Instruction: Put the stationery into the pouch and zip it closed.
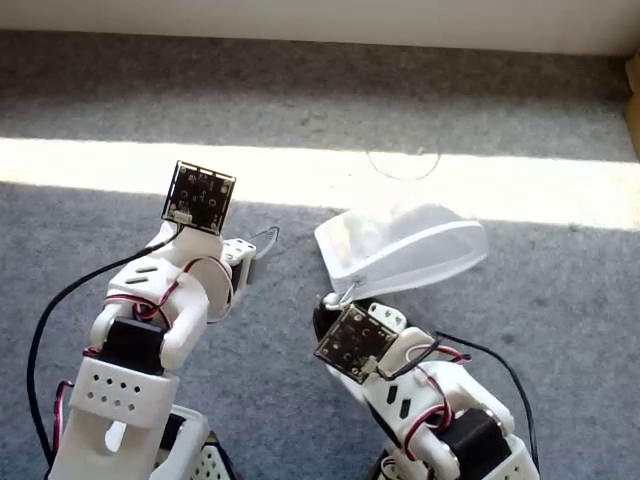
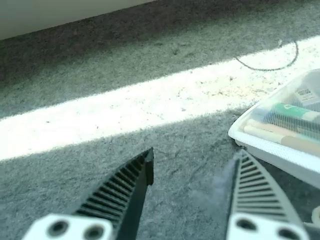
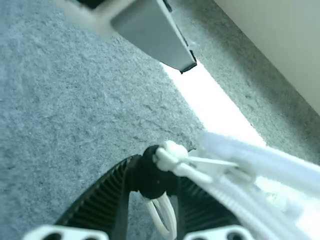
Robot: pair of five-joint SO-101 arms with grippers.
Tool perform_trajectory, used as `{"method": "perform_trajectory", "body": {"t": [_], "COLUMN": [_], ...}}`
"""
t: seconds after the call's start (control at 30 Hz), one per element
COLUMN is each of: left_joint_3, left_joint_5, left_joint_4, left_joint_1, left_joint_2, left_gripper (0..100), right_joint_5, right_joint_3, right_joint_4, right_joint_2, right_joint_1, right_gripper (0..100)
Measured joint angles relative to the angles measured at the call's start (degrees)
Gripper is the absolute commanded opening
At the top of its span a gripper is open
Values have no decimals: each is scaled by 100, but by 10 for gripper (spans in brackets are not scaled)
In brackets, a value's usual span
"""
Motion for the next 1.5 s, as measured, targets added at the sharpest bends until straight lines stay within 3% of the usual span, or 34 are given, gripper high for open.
{"method": "perform_trajectory", "body": {"t": [0.57,0.83,1.1,1.5], "left_joint_3": [0,0,-325,-527], "left_joint_5": [-255,-255,-255,-290], "left_joint_4": [0,18,958,1495], "left_joint_1": [9,0,308,598], "left_joint_2": [0,0,0,-193], "left_gripper": [249,250,250,250], "right_joint_5": [0,-193,-193,-193], "right_joint_3": [-2743,-3341,-3657,-4844], "right_joint_4": [1486,1574,1952,3015], "right_joint_2": [2347,3191,3332,4026], "right_joint_1": [0,0,0,-9], "right_gripper": [5,5,5,5]}}
